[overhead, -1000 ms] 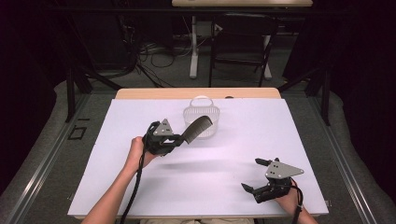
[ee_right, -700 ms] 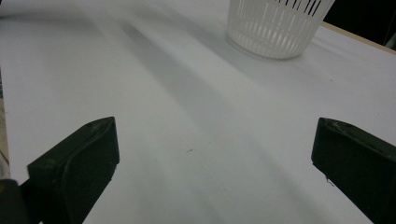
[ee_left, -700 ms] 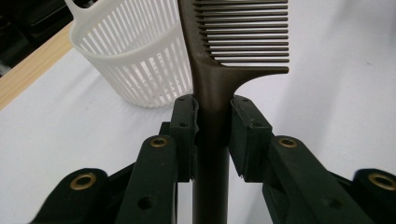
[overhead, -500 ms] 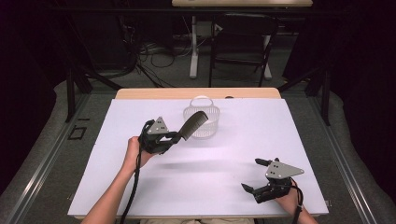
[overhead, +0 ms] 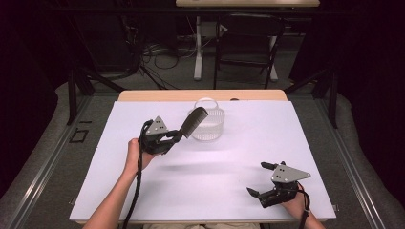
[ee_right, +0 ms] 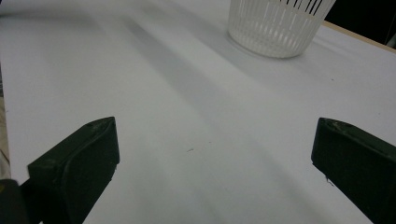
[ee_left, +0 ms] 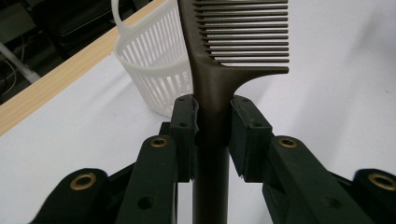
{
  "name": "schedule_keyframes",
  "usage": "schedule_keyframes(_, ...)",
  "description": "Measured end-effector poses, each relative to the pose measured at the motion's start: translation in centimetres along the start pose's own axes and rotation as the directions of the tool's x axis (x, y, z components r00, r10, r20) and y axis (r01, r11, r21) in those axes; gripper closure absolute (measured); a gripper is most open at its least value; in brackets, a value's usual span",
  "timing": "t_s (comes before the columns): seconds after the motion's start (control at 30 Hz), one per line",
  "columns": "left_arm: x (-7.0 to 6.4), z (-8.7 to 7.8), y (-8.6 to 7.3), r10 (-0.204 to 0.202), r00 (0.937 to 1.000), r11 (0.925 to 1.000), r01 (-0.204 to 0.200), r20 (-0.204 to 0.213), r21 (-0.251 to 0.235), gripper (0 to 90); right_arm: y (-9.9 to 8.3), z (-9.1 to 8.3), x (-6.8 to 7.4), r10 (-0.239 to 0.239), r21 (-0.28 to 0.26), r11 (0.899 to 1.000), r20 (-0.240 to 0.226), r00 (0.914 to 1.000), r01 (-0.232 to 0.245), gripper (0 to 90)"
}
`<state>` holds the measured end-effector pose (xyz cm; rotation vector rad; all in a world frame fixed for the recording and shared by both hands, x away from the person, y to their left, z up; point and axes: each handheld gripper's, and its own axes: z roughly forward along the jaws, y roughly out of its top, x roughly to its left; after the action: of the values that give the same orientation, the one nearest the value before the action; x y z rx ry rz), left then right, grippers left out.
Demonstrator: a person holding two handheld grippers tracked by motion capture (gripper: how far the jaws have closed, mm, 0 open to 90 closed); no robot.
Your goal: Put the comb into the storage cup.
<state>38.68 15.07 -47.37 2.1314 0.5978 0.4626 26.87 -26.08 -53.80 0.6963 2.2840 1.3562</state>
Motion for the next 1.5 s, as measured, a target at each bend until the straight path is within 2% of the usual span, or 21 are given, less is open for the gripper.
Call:
schedule_keyframes(0.6, 0.8, 0.0, 0.2, 0.019, 0.9995, 0.9997, -0.019, -0.025, -0.015, 72.4, 0.0, 0.2, 0.0, 0.003, 0.010, 1.000, -0.003, 1.0000, -0.003, 0.8)
schedule_keyframes(1.2, 1.6, -0.1, 0.5, 0.006, 0.9982, 0.9990, -0.008, -0.060, -0.043, 72.5, 0.0, 0.1, 0.0, 0.005, 0.011, 1.000, -0.002, 1.0000, -0.005, 0.9)
schedule_keyframes(1.5, 1.9, -0.1, 0.6, -0.003, 0.9979, 0.9983, -0.001, -0.065, -0.059, 72.4, 0.0, 0.2, 0.0, 0.003, 0.011, 1.000, -0.001, 1.0000, -0.003, 0.9)
